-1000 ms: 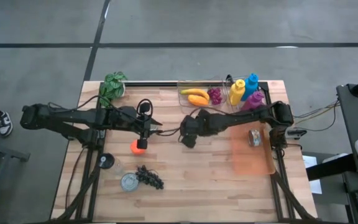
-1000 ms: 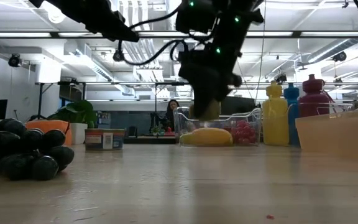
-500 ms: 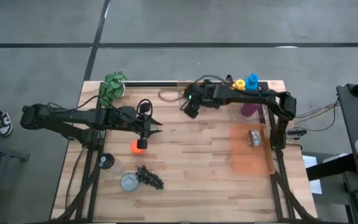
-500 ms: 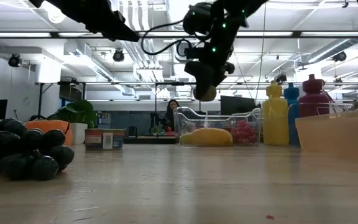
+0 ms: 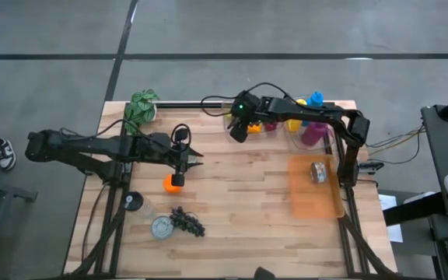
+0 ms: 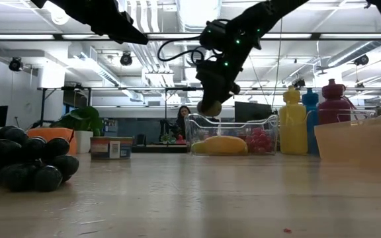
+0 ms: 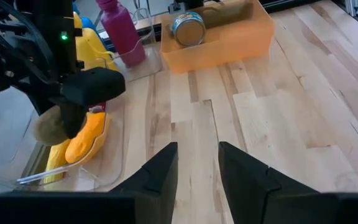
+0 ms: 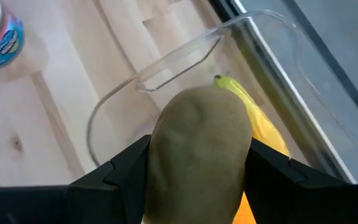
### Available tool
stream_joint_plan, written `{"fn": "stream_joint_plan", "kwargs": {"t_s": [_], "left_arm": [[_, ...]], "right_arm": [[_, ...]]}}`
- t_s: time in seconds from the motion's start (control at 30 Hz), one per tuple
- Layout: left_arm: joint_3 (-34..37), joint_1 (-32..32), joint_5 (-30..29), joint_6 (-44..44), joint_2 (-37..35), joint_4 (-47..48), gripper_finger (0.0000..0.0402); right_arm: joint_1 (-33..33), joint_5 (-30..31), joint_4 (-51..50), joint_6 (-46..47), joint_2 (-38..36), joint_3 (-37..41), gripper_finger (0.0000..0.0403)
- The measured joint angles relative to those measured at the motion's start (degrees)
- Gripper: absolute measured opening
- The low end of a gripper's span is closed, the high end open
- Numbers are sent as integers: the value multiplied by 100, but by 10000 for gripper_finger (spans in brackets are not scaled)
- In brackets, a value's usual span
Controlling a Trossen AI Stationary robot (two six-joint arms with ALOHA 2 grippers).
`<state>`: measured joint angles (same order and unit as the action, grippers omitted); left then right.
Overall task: Pick & Place Food Item
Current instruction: Put the dark green kiwi into the left transparent bin, then put the blue and pink tuna can into the orange bin
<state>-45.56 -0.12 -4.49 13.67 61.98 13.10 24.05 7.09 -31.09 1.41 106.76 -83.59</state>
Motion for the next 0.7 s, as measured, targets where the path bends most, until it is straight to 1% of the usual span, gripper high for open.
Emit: {"fn": "stream_joint_plan", "kwargs": {"t_s": [0.13,0.23,0.7], "left_arm": [[0,0,0,0,0,2,119],[0,0,0,-4,0,2,119],[0,0,0,-9,0,2,119]], "right_arm": [[-3,-11,11,-9,-2,-2,204],[4,38,11,-10,-2,0,214],[-20,39,18,-8,-4,2,291]]}}
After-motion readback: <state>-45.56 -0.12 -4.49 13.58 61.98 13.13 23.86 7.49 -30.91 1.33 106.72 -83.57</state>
